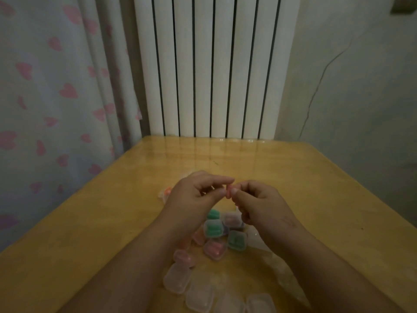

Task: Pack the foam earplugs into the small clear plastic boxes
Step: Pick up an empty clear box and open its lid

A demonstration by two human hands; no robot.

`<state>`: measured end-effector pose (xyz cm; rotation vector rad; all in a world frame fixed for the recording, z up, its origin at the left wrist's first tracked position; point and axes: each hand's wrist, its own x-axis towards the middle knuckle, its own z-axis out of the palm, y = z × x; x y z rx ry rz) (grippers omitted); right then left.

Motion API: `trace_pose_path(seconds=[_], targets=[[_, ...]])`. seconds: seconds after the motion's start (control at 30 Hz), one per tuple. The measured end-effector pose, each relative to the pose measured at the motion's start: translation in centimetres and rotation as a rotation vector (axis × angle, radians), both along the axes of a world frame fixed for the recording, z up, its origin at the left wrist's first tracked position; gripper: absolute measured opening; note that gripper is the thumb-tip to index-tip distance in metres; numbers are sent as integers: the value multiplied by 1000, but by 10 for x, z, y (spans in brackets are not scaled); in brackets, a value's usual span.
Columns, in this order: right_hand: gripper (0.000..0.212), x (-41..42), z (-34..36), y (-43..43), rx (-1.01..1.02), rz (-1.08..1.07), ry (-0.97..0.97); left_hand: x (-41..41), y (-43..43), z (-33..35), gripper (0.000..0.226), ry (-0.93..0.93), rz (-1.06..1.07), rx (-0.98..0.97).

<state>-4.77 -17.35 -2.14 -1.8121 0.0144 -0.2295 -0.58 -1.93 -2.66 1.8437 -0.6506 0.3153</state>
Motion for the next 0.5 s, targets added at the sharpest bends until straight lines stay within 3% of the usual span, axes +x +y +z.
trace_pose_path(seconds=[0.17,0.3,0.5], targets=[[13,-2,-1,2,47,35,-3,-2,-1,1,22,39,53,48],[18,-2,0,-1,87,-71,-32,-2,-1,2,13,132,63,-59],[6,-1,0,-3,197,-117,-50,-4,-1,4,19,334,-56,-219]])
